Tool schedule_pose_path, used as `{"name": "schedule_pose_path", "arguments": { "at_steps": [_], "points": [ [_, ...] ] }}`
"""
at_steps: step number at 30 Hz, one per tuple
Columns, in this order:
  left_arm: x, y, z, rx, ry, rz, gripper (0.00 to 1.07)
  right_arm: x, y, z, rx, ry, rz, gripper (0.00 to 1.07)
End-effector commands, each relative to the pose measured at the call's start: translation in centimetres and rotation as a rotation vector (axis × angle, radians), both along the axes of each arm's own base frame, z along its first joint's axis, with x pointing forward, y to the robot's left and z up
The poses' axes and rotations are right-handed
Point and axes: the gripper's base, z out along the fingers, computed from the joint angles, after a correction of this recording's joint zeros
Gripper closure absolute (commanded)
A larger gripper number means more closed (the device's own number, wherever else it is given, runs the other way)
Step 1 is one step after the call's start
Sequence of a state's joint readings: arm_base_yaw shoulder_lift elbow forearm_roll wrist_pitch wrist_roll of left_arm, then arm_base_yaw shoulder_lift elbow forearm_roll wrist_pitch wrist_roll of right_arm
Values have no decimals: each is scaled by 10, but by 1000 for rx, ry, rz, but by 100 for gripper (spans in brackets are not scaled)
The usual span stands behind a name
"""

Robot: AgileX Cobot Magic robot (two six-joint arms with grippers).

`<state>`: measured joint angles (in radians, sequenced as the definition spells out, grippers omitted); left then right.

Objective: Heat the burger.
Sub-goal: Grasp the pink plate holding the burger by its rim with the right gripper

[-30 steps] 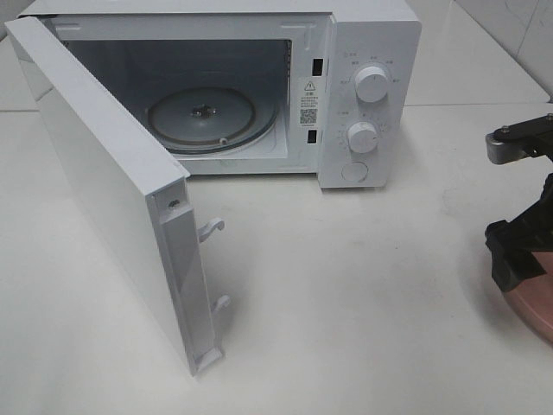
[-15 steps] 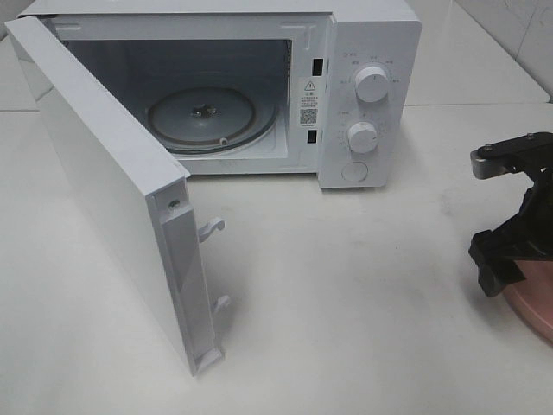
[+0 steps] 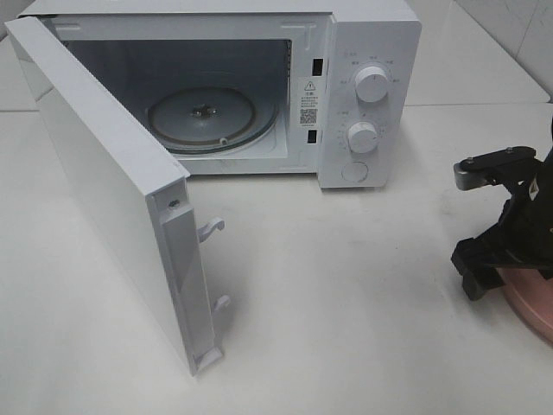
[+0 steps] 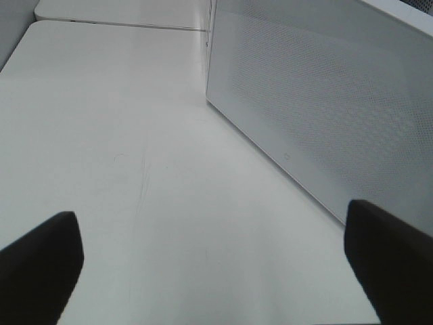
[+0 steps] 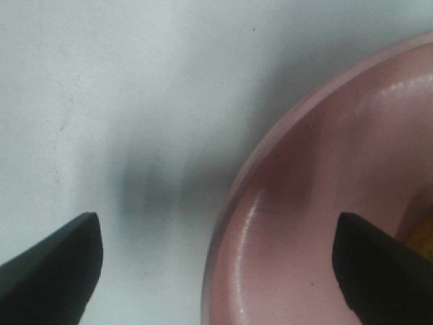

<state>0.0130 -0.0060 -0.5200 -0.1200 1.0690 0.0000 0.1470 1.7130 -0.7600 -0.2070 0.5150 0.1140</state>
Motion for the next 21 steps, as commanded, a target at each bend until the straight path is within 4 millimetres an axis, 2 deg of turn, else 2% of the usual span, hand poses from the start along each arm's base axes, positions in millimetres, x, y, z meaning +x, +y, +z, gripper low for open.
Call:
{"name": "schedule_pose_path", "arguments": {
  "at_steps": [1,15,17,20,21],
  "points": [
    [-2,0,0,-10,-14,0,8,3,-2,-6,-6,3,-5,21],
    [-2,0,0,-10,-14,0,8,3,-2,-22,-13,56,-4,27],
    [-2,0,0,-10,-14,0,8,2,-2,-22,-15,63,-6,37],
    [-2,0,0,-10,-14,0,8,2,-2,-22,-16,66,-9,40],
    [-2,0,0,-10,-14,0,8,1,-2,-22,-18,74,-14,48]
  ]
}}
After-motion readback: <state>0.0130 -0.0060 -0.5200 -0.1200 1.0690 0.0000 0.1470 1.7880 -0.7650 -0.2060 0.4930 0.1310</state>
